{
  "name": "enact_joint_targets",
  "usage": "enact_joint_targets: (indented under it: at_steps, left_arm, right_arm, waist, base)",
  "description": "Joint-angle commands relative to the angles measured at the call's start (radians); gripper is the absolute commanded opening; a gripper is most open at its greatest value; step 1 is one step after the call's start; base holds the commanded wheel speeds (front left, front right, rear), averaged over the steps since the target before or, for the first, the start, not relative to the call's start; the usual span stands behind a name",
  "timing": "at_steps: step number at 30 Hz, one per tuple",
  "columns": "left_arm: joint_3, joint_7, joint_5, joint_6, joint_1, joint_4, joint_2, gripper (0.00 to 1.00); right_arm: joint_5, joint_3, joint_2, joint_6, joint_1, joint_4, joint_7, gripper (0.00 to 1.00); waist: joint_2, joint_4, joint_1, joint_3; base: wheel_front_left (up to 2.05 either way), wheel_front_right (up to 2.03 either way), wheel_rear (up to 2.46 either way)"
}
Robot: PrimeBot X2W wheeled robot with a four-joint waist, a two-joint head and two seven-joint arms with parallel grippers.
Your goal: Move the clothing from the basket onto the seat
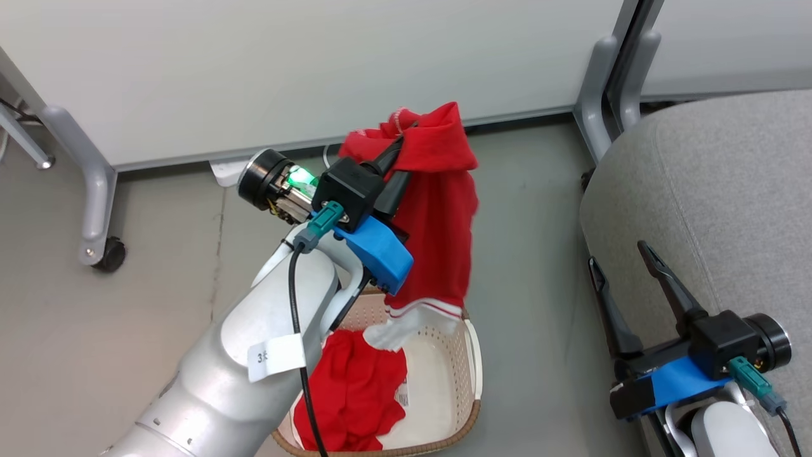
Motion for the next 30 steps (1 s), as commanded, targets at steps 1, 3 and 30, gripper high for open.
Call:
enact_joint_targets:
  at_steps: [1, 3, 30]
  left_arm:
    - [0.006, -0.005, 0.006, -0.005, -0.008, -0.009, -0.006, 0.00]
    - [0.006, -0.005, 0.007, -0.007, -0.009, -0.013, -0.011, 0.00]
    - [-0.047, -0.005, -0.007, -0.027, 0.006, 0.008, -0.050, 0.00]
  right_arm:
    - [-0.004, -0.004, 0.008, 0.000, 0.023, 0.004, -0.003, 1.00]
    - [-0.004, -0.005, 0.010, 0.000, 0.027, 0.005, -0.003, 1.00]
    - [-0.014, 0.031, -0.003, 0.000, 0.024, -0.017, -0.003, 1.00]
  waist:
    - [-0.0001, 0.008, 0.0002, -0.039]
    - [-0.0001, 0.009, 0.0002, -0.050]
    - [-0.0001, 0.031, 0.0002, -0.123]
  base:
    - [0.00, 0.00, 0.00]
    - [0.00, 0.00, 0.00]
    - [0.00, 0.00, 0.00]
